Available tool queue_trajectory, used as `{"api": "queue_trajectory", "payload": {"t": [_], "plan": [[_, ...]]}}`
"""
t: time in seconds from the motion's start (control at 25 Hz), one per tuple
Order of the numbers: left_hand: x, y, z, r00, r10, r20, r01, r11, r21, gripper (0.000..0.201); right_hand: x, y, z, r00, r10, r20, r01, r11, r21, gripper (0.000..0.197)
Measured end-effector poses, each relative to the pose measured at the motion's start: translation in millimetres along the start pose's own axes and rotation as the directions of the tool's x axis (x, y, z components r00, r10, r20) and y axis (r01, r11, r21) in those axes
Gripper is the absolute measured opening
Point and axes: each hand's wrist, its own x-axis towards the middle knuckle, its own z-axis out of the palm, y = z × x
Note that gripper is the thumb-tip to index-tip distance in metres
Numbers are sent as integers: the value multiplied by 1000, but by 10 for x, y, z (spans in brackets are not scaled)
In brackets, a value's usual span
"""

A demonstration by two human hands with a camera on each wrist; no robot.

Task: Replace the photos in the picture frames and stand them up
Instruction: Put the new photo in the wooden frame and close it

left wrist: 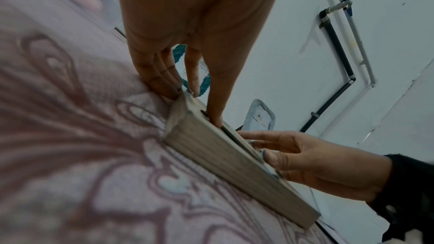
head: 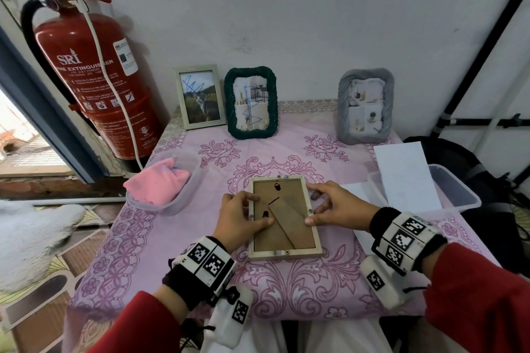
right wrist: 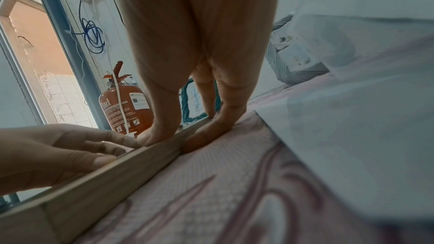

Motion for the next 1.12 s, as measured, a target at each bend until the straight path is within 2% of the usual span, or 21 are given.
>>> {"api": "queue_trajectory", "payload": {"t": [0.16, 0.32, 0.48, 0.8, 1.12], "plan": [[37, -26, -77, 996, -3, 92, 3, 1000, -2, 54, -11, -33, -3, 1000, 3, 8, -3, 1000, -3, 86], [82, -90, -290, 967, 29, 254, -25, 1000, -16, 53, -82, -62, -39, 997, -7, 83, -4, 991, 134, 81], [202, -136, -512, 897, 43, 440, -28, 999, -41, 49, -151, -82, -56, 995, -39, 95, 20, 981, 194, 46], [378, -154, -460, 903, 95, 418, -90, 995, -31, 40, -108, -85, -52, 999, -50, 0, 50, 998, 31, 36], [363, -159, -403, 919, 134, 370, -131, 991, -35, 30, -110, -114, -26, 996, -82, -45, 80, 996, -38, 27]]}}
